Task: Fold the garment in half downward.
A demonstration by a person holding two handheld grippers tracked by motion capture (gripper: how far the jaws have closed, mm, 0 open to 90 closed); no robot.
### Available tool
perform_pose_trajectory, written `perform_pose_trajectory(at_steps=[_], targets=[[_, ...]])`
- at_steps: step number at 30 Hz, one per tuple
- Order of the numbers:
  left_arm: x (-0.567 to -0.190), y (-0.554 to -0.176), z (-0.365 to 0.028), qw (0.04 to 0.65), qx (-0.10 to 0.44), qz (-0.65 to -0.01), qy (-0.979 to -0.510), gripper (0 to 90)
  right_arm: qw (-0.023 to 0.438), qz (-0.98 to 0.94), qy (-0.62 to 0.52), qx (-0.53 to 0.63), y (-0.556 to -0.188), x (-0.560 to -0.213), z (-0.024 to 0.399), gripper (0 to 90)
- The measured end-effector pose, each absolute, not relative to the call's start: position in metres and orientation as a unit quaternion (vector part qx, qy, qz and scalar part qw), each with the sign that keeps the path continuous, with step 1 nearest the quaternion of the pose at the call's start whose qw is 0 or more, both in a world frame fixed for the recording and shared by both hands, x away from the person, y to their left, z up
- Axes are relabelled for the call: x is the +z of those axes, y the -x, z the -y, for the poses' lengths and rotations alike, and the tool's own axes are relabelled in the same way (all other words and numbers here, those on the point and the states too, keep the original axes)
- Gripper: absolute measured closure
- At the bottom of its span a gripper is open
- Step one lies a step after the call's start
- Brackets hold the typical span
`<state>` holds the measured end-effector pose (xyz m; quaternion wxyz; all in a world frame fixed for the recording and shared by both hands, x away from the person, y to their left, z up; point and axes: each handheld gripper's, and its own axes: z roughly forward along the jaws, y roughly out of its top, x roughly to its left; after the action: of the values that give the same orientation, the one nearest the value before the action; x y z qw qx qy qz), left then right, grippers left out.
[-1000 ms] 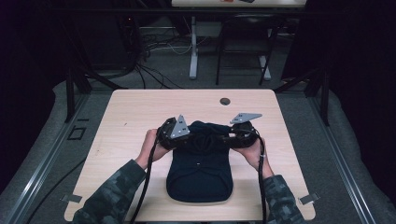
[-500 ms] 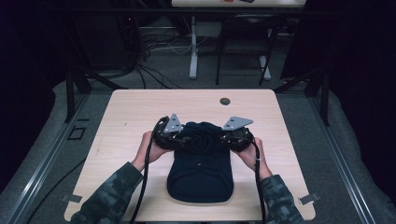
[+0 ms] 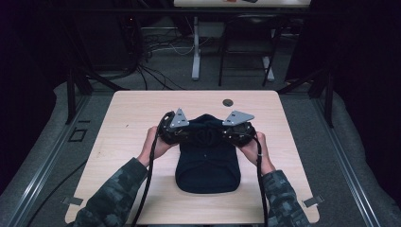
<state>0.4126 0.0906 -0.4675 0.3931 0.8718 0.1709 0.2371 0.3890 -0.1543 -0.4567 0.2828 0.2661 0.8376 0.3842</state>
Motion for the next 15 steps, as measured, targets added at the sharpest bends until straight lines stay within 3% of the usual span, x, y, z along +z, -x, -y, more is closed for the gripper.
perform_pose_trajectory(at_steps=[15], targets=[[-0.474,-0.402,-0.083,0.392,0.259,-0.145,-0.871,73.6,0.239,-0.842,-0.286,0.390,-0.380,-0.474,0.169,64.7]])
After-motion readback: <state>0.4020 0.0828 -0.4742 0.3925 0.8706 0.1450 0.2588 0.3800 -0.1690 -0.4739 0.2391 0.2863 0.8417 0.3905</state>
